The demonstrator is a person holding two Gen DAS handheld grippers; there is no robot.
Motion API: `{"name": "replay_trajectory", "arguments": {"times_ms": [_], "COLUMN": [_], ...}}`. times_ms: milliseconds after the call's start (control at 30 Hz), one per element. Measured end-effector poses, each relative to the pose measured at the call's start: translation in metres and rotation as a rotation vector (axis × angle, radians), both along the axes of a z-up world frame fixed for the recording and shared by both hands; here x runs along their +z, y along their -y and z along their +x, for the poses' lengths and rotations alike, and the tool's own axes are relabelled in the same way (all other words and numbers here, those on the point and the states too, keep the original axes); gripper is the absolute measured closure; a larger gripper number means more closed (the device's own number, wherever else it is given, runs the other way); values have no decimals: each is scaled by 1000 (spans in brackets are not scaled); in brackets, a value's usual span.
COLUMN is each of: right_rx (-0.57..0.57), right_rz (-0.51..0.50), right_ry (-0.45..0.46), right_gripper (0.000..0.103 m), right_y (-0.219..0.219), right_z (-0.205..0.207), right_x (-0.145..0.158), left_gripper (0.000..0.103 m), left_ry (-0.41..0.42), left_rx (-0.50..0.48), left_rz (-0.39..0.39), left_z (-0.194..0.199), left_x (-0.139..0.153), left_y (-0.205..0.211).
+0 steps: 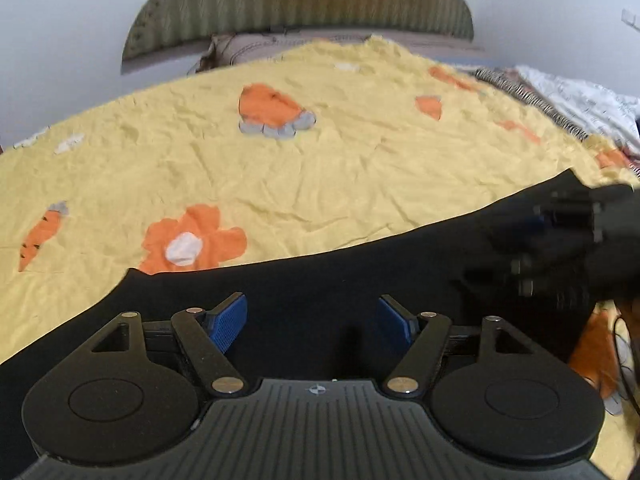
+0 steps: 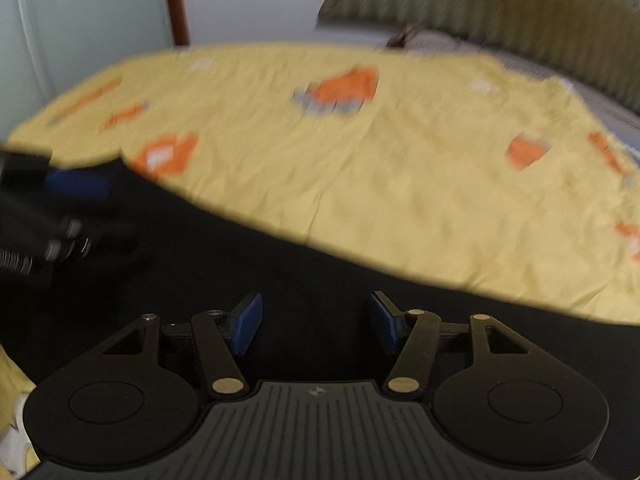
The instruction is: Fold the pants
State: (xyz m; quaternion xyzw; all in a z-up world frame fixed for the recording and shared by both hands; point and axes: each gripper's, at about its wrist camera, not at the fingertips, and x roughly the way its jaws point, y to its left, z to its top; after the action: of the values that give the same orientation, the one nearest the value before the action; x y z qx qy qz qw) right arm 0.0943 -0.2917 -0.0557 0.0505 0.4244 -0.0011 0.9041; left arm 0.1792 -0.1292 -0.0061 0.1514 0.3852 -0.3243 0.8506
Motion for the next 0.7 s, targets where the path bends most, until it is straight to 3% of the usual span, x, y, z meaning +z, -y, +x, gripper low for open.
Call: {"name": "replay_trajectory", "arguments": {"times_ms": [33, 200, 267, 400, 467, 533, 600, 700], "right_rx": [-10, -160, -106, 68, 57, -9, -76, 7], "right_rz": [-9, 30, 18, -24, -40, 0, -8, 20], "right_ry": [0, 58, 87, 10, 25, 26, 46, 108], "right_gripper": [40, 39, 39, 39, 24, 19, 19, 19], "right_y": [-2, 15, 6, -29, -34, -26, -28, -51], "right_z": [8, 21, 5, -10, -6, 5, 6, -10], "right_x": [-6, 2, 14, 5, -5, -7, 6, 26], "left_gripper": [29, 33, 29, 12, 12, 17, 22, 18], "left_ry": [4, -4, 9, 59, 51, -24, -64, -62], "left_rx": [-2, 46, 63, 98, 112, 100, 146, 184], "left_rz": [12, 63, 21, 4, 49, 111, 72, -31], "left_z": [5, 21, 16, 6, 12, 26, 30, 20], "left_x": [-5, -25, -12, 0, -8, -26, -18, 13], "left_y": [5, 13, -4, -32, -29, -23, -34, -69]}}
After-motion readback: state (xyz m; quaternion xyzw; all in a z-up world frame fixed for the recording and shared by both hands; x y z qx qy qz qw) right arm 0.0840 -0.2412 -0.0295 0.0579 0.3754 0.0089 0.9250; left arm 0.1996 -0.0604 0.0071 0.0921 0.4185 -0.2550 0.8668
